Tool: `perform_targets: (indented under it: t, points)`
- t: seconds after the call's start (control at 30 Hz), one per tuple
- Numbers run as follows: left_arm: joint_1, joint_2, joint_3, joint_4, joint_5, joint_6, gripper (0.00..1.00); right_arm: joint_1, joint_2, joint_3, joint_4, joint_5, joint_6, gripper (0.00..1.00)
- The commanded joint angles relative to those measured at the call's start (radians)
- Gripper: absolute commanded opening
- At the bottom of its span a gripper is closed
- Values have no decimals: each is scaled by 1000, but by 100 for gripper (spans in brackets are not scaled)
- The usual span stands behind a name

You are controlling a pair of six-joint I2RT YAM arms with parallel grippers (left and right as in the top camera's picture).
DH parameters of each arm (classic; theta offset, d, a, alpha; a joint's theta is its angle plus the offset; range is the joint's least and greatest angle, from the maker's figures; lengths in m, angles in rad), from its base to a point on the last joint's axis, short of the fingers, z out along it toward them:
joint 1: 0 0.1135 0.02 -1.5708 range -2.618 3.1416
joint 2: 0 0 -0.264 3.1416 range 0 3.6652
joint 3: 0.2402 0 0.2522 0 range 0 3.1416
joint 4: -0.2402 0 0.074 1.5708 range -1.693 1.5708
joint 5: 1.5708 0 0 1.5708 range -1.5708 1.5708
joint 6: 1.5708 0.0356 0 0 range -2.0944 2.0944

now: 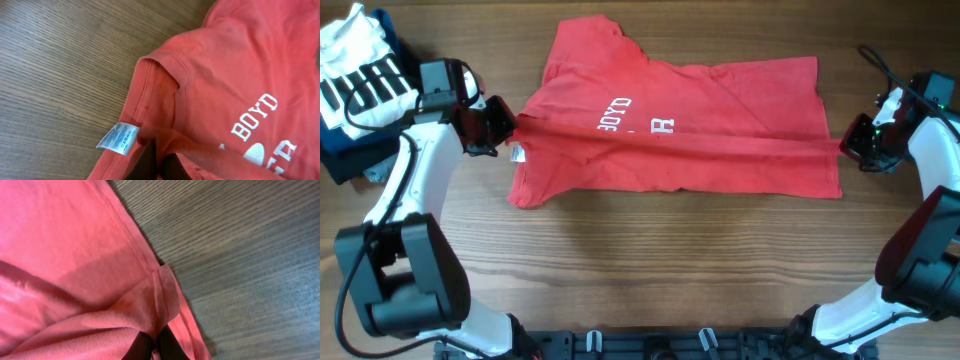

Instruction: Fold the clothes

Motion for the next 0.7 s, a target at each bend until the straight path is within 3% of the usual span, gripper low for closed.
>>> perform_targets:
  t: [0.0,0.1,0.13,0.2,0.23,0.3,0.43,0.53,0.6,0.67]
  points:
    - [0,30,-3,9,-18,-9,4,15,19,0,29,23,-21,4]
    - [0,42,-3,9,-17,-9,5,26,19,0,42,24,-21,5]
    - [0,43,-3,9,-17,-9,12,31,19,0,42,23,-21,15]
    - [0,43,-3,7,-17,-9,60,35,19,0,42,24,-21,52]
    - [0,43,-3,5,-17,-9,75,35,19,0,42,24,-20,61]
    - [0,43,-3,-5,-17,-8,87,35,19,0,39,24,-20,66]
    - [0,42,-3,-76,-16,-8,90,35,19,0,24,23,-19,66]
    - [0,42,-3,-212,-1,-9,89,37,19,0,4,23,-20,66]
    - [0,42,-3,-341,-2,-8,85,37,19,0,-1,23,-19,66]
    - [0,42,-3,-438,-2,-8,75,37,19,0,-1,23,-19,65]
